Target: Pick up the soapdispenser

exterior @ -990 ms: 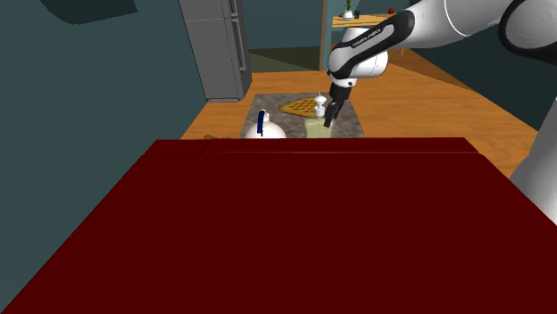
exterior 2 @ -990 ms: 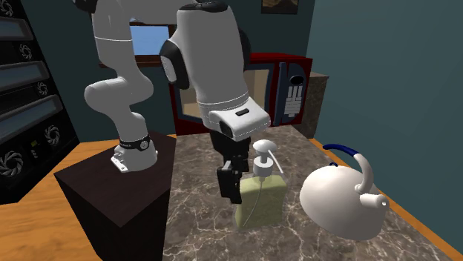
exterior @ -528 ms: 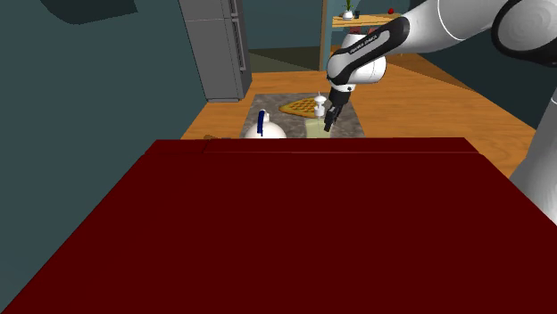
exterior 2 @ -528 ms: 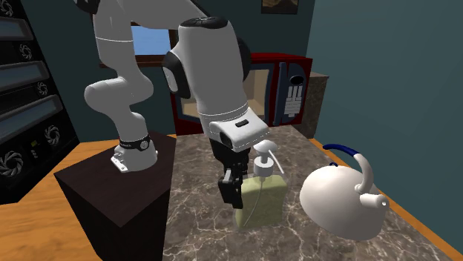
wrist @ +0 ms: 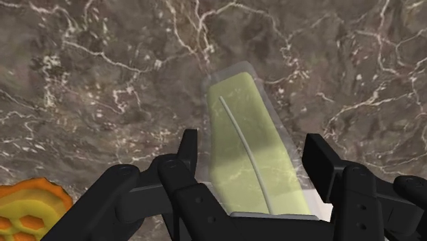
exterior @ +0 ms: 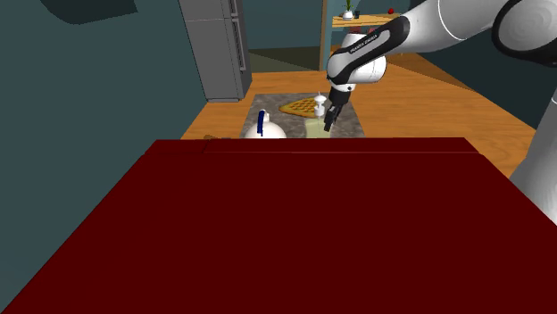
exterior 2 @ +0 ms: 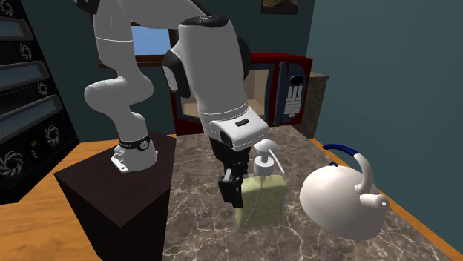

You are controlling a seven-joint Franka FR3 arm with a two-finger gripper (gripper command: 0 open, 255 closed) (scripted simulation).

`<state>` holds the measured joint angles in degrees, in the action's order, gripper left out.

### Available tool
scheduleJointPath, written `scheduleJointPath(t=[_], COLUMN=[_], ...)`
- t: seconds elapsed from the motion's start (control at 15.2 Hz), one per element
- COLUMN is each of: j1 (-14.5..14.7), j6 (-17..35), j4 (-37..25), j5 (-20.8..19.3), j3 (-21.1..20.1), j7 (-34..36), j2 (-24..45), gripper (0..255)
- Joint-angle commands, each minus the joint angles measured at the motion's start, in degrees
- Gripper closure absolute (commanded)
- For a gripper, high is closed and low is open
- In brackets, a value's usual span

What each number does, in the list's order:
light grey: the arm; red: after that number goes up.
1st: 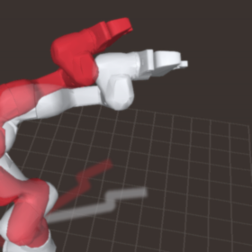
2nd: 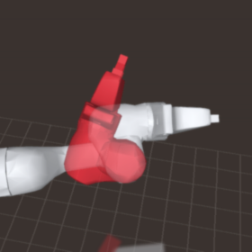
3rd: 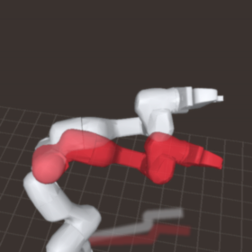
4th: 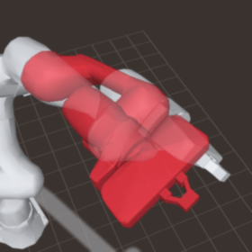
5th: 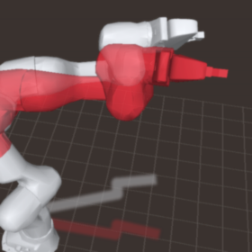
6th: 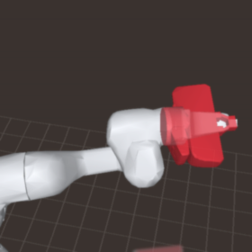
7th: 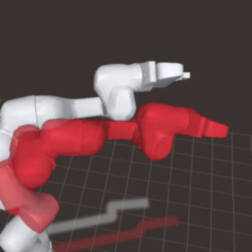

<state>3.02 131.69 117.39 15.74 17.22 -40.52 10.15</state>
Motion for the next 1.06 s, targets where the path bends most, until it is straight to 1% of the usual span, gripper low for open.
scheduleJointPath(t=[0.0,0.86,0.99], j1=[0.1,0.3,0.3], j6=[-1.1,-9.9,-10.0], j4=[-0.5,-5.6,-5.7], j5=[-0.4,-3.5,-3.5], j3=[0.1,0.6,0.6], j7=[0.4,3.4,3.5], j2=[-0.6,-4.8,-4.8], gripper=[255,255,255])
